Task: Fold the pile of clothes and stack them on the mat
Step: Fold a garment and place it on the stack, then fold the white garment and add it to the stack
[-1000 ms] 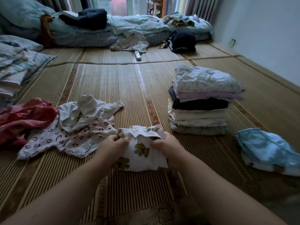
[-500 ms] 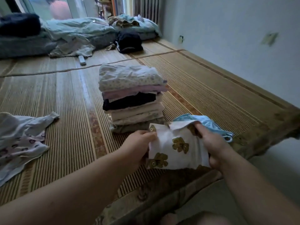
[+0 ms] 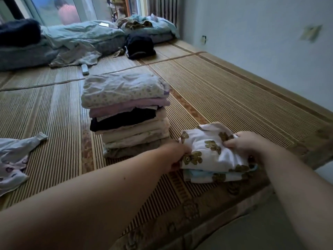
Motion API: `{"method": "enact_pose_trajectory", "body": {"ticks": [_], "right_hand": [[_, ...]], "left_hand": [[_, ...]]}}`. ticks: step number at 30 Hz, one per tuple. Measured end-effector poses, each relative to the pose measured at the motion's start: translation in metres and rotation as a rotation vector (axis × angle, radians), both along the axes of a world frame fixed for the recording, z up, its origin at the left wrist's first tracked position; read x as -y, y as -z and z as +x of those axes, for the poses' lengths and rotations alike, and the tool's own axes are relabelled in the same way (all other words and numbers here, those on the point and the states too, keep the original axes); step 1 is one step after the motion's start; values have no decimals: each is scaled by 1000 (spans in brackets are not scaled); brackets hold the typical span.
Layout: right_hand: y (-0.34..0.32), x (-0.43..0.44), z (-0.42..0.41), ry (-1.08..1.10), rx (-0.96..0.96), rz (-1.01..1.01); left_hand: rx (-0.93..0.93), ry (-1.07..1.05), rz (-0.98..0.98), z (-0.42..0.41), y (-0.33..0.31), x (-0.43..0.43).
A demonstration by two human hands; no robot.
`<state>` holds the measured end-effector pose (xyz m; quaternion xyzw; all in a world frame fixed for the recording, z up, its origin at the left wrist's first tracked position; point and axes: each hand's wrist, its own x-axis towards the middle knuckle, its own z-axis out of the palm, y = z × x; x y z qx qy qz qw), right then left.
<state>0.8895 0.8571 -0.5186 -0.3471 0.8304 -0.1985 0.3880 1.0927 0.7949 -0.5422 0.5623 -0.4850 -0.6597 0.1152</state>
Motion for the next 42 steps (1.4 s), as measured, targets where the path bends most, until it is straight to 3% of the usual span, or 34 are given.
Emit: {"method": "enact_pose_trajectory", "body": {"ticks": [5, 10, 12, 15, 18, 21, 27, 31, 35, 38, 42], "right_hand": [[4, -5, -3, 38, -48, -58], [-25, -12, 26, 23, -358, -327], [-39, -15, 57, -103, -437, -511], [-58, -18, 126, -371, -357, -708], [-62, -8, 206, -655, -325, -735], [-51, 12, 286, -886, -273, -682], [-21, 62, 438, -1160, -348, -548], [3, 98, 510, -1121, -280, -456], [25, 138, 559, -998, -287, -464], [31, 161, 585, -919, -357, -493], [38, 186, 605, -1042, -544, -328]], "left_hand": [[-53, 8, -53, 8, 4, -6], [50, 103, -374, 44, -3, -13], [36, 98, -468, 68, -10, -18], [43, 86, -616, 119, -18, -28], [164, 64, -798, 192, -16, -36], [409, -2, -916, 280, -11, -38], [679, -271, -845, 443, -1, -26], [787, -262, -732, 504, 7, -13], [740, -309, -692, 531, 19, 2], [775, -224, -641, 537, 34, 11], [892, -41, -531, 535, 46, 13]]}}
